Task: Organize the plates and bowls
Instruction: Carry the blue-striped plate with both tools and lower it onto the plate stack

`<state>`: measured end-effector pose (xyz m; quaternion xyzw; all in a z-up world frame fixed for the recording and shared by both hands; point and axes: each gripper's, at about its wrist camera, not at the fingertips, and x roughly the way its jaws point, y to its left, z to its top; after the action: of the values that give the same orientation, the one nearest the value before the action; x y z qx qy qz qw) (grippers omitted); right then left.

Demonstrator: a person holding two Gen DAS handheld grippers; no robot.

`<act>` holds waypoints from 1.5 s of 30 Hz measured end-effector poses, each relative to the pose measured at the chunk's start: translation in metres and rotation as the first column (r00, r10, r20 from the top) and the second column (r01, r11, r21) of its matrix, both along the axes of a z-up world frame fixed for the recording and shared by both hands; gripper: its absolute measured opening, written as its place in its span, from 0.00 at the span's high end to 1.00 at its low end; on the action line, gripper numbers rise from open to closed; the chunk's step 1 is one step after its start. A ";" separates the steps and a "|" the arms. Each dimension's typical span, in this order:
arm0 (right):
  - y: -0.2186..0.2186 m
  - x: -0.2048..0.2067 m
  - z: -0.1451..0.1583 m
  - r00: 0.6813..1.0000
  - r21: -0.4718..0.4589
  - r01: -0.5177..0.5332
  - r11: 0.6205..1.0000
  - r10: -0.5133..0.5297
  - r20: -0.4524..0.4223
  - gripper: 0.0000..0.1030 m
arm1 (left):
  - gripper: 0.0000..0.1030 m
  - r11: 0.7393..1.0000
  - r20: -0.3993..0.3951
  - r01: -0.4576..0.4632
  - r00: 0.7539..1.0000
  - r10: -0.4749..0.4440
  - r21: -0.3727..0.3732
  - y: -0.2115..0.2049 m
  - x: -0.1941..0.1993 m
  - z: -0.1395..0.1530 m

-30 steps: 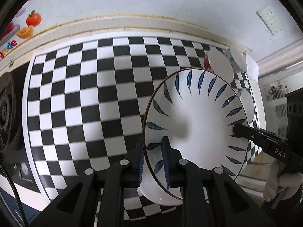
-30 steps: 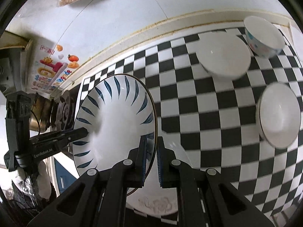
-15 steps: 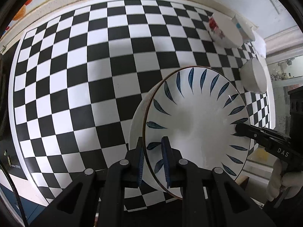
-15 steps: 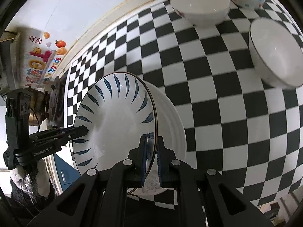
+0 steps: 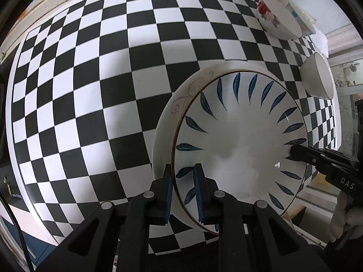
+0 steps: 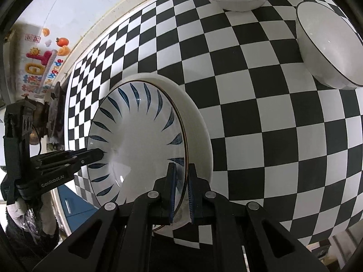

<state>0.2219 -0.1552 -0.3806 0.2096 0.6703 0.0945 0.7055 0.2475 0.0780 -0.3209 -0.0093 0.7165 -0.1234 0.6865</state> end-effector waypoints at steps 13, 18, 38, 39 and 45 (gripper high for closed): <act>-0.003 0.006 -0.006 1.000 -0.033 -0.006 0.999 0.006 -0.002 0.90 | 0.85 1.000 0.004 0.006 1.000 -0.006 0.028 -0.010 -0.003 -0.008; 0.000 0.006 -0.007 1.000 -0.051 -0.011 0.999 0.011 0.000 0.90 | 0.85 0.999 0.005 0.000 1.000 0.000 0.039 -0.011 0.000 -0.007; 0.004 0.006 0.014 1.000 -0.157 0.021 0.987 -0.022 -0.006 0.87 | 0.84 0.993 0.008 -0.045 0.999 0.045 0.106 -0.012 -0.006 0.007; 0.003 0.006 0.018 1.000 -0.168 0.026 0.985 -0.027 -0.003 0.87 | 0.84 0.993 0.012 -0.049 0.999 0.048 0.107 -0.012 -0.007 0.011; 0.009 -0.003 0.064 0.999 -0.207 0.032 0.978 -0.023 0.045 0.86 | 0.84 0.995 0.070 -0.052 0.997 0.046 0.091 -0.016 -0.015 0.060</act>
<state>0.2192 -0.1462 -0.3169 0.1420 0.6584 0.0189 0.7390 0.2322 0.0615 -0.2606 0.0090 0.6974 -0.0734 0.7128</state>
